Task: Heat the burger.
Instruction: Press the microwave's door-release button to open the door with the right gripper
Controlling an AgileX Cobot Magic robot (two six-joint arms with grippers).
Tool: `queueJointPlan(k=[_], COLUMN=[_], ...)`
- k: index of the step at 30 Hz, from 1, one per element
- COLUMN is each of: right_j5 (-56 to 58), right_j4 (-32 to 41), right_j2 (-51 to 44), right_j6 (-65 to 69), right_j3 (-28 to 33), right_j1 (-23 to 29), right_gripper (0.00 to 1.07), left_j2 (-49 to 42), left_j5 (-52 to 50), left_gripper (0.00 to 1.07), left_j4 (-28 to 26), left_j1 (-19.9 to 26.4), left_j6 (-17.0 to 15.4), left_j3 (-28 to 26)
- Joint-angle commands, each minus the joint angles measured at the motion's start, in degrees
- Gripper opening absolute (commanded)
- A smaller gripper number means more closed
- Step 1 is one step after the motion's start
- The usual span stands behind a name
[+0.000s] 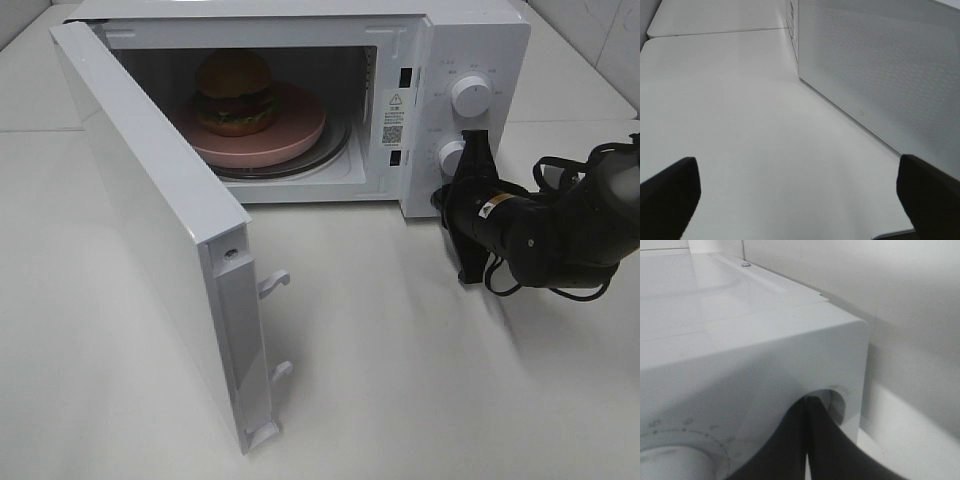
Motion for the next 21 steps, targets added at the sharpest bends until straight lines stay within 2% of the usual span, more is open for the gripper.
queueJointPlan(k=[1, 21], right_j5=[-5.7, -5.0], right_j4=[-0.6, -2.2], right_j2=[-2.1, -3.0], right_j6=[-0.3, -0.2], right_j3=[-0.1, 3.2], right_j1=[0.1, 0.1], right_gripper=[0.00, 0.00], left_j2=[-1.0, -1.0], left_j5=[-0.7, -0.7], left_gripper=[1.02, 1.02], left_j4=[-0.3, -0.3], left_j1=[-0.2, -0.2], left_j6=[-0.3, -0.3], left_j3=[0.1, 0.1])
